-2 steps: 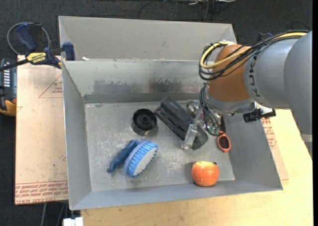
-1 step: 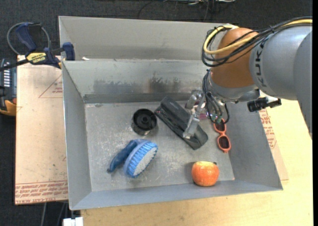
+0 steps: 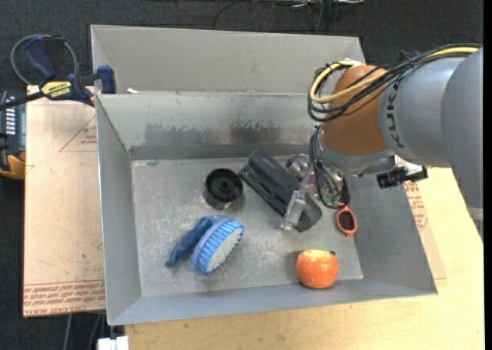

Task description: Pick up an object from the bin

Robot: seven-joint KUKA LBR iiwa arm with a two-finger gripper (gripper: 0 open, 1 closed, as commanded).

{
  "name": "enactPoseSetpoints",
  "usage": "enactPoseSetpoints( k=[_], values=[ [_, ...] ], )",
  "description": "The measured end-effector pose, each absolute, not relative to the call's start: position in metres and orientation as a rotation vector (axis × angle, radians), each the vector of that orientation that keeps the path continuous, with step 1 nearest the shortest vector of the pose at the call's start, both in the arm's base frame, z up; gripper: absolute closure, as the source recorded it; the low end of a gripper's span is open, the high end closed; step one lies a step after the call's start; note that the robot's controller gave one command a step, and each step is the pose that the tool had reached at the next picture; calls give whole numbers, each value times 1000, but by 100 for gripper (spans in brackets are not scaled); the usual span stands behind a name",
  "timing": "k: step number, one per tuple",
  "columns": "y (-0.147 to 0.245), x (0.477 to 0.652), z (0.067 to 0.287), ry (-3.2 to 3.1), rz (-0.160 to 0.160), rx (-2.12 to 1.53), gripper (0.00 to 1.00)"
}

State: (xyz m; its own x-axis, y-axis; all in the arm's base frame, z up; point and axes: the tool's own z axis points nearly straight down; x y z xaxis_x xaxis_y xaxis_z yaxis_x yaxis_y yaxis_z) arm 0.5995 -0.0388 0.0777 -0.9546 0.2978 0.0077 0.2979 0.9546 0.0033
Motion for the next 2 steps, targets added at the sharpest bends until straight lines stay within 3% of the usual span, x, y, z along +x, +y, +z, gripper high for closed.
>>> enactPoseSetpoints(
  k=[1, 2],
  values=[
    [-15, 596, 70, -3077, -10, -679, 0],
    [-18, 598, 73, -3065, -9, -759, 100]
  ],
)
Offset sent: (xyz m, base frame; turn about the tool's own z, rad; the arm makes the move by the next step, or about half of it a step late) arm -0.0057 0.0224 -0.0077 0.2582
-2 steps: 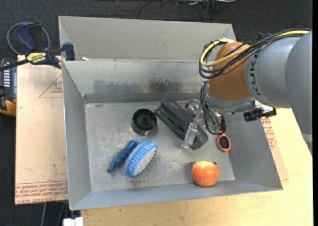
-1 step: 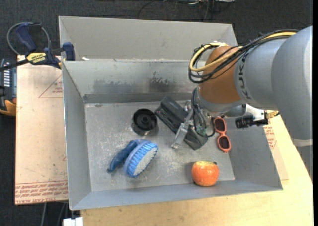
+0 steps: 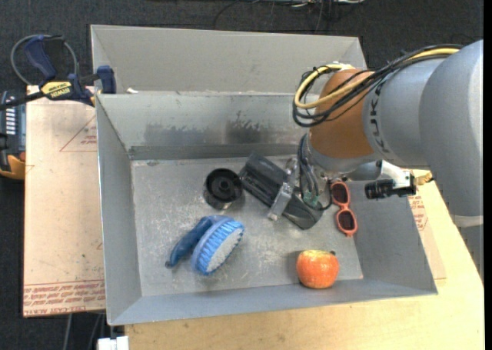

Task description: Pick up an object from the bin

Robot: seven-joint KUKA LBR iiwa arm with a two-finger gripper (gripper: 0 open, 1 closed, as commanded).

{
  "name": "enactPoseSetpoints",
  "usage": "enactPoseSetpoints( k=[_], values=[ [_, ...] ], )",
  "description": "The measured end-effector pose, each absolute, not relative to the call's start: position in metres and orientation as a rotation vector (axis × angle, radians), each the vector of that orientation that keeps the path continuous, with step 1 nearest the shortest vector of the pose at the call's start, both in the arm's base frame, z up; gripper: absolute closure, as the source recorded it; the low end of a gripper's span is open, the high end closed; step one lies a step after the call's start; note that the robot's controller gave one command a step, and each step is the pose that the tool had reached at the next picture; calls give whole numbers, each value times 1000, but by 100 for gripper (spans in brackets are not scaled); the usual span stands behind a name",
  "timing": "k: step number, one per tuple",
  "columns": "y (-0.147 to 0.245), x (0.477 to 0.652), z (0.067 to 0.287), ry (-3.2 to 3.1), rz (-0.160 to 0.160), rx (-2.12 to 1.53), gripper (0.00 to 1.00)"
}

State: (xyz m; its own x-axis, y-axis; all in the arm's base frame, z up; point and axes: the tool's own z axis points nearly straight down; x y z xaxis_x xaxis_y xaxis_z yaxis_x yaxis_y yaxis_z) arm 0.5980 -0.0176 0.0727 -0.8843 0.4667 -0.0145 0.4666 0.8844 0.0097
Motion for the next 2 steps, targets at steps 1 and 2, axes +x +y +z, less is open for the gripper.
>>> enactPoseSetpoints(
  k=[1, 2],
  values=[
    [-18, 598, 73, 3029, 9, 774, 100],
    [-17, 593, 101, 3047, 5, 772, 100]
  ],
)
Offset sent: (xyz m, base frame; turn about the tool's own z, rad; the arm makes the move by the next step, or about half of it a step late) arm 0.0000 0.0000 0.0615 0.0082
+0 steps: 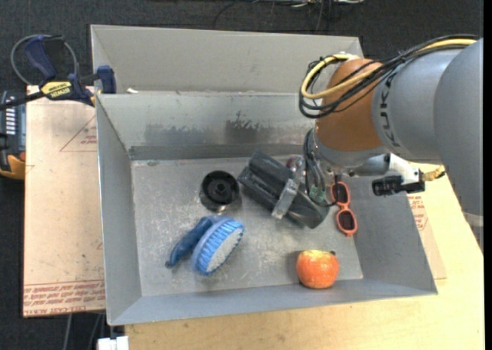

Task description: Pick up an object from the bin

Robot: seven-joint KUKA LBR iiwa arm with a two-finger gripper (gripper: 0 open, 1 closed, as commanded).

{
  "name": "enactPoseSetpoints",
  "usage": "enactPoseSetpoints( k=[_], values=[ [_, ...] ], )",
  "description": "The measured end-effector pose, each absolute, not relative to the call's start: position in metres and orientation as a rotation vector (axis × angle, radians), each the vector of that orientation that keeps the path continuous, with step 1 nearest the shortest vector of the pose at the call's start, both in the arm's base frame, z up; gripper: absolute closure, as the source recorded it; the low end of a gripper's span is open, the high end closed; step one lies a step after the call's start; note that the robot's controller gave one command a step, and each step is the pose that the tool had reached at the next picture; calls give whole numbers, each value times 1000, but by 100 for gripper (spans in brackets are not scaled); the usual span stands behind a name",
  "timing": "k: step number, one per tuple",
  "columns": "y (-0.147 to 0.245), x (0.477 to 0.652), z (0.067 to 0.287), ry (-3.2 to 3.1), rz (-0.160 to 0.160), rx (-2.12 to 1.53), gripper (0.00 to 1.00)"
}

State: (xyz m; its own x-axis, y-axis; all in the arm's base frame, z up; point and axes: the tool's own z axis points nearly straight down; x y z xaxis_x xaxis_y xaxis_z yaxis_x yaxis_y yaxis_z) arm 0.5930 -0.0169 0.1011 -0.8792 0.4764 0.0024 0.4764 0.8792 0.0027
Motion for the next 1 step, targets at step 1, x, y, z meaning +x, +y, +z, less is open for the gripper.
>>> enactPoseSetpoints(
  k=[1],
  values=[
    [-17, 594, 141, -3048, -6, -770, 100]
  ],
)
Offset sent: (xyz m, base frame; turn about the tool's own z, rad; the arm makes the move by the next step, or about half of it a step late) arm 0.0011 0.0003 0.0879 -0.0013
